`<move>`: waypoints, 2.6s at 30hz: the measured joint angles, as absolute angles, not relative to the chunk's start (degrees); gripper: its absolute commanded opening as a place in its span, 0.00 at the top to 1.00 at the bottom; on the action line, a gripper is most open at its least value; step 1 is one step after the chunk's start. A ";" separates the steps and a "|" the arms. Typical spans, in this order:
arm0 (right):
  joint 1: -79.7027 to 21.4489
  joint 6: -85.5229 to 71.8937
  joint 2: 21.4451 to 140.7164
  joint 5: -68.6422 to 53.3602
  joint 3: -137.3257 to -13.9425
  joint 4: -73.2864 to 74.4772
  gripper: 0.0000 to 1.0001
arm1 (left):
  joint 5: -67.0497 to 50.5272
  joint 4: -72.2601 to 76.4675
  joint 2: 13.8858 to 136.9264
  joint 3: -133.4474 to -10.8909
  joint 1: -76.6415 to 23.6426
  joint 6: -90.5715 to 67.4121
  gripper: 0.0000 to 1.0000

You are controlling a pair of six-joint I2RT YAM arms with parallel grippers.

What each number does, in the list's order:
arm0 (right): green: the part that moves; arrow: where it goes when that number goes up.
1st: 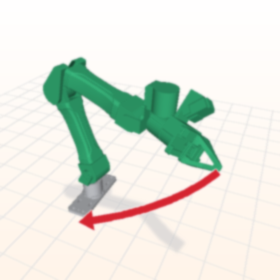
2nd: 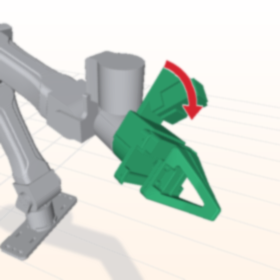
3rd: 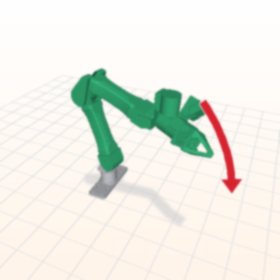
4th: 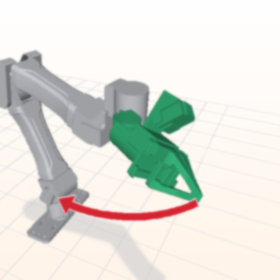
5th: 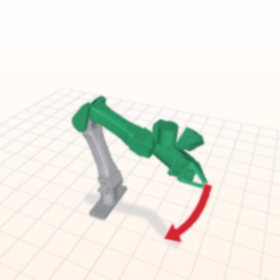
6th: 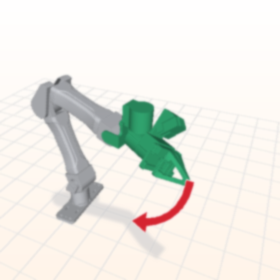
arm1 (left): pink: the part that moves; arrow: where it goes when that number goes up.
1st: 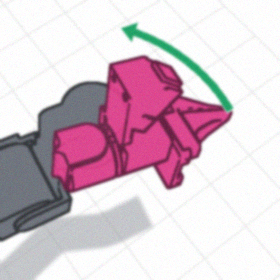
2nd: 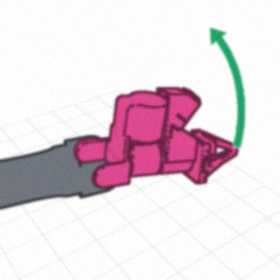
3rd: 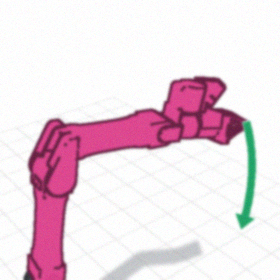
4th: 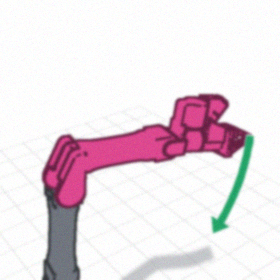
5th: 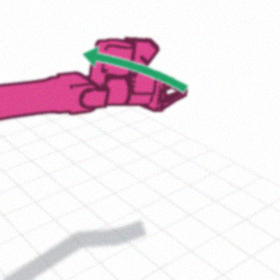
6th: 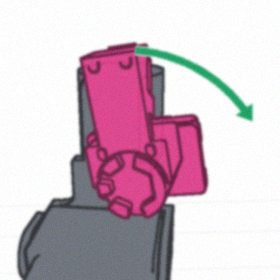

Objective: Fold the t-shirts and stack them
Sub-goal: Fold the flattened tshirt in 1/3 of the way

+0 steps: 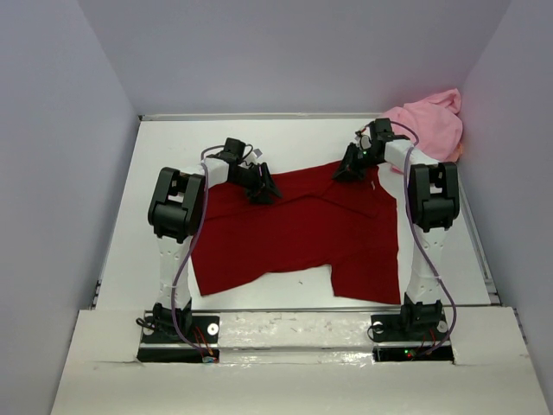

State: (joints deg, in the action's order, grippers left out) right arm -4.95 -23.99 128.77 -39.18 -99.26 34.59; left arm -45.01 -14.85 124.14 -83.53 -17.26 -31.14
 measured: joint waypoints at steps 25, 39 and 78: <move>-5.06 -25.74 126.48 -40.69 -91.22 38.59 1.00 | -45.04 -15.40 124.44 -84.16 -17.28 -31.09 0.43; -6.70 -25.85 121.91 -42.78 -87.85 38.63 1.00 | -45.25 -15.88 124.77 -84.64 -17.26 -31.09 0.43; -14.26 -24.91 117.40 -43.92 -80.44 44.21 0.50 | -45.23 -16.19 124.90 -84.90 -17.28 -31.09 0.43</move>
